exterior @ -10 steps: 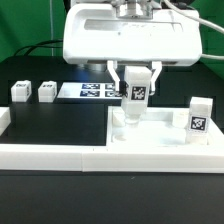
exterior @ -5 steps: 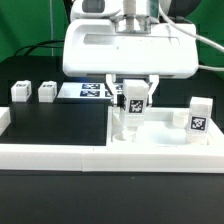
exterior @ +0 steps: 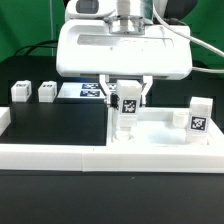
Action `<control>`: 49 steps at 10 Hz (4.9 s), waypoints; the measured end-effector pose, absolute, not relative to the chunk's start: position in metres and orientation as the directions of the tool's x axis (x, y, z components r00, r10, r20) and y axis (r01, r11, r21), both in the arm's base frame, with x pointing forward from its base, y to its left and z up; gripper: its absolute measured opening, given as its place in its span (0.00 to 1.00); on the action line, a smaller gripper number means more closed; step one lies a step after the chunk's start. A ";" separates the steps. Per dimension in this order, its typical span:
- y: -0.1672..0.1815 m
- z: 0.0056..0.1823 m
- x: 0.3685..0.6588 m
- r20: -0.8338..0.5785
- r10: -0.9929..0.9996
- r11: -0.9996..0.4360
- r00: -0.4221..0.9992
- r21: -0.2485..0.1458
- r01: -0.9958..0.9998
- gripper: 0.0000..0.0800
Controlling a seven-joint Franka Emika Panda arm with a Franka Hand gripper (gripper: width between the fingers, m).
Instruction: Assemble square table
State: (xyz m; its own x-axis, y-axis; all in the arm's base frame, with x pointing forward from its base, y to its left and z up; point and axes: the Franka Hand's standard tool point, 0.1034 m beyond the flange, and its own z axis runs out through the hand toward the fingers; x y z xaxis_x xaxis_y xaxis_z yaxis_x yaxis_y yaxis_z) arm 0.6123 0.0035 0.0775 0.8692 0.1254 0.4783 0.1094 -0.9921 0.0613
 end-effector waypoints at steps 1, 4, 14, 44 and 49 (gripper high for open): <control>0.004 0.076 0.611 0.475 0.126 -0.992 0.871 0.061 0.111 0.36; 0.008 0.066 0.608 0.474 0.131 -0.991 0.871 0.062 0.115 0.36; 0.005 0.059 0.610 0.509 0.128 -0.992 0.851 0.075 0.104 0.63; 0.004 0.076 0.625 -0.034 -0.031 -0.996 0.999 -0.078 -0.034 0.81; 0.004 0.075 0.625 -0.035 -0.042 -0.996 0.999 -0.078 -0.044 0.37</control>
Offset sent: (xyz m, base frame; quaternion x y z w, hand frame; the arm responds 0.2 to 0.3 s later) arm -0.0004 0.0094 -0.0143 -0.0016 0.0082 0.0079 0.9999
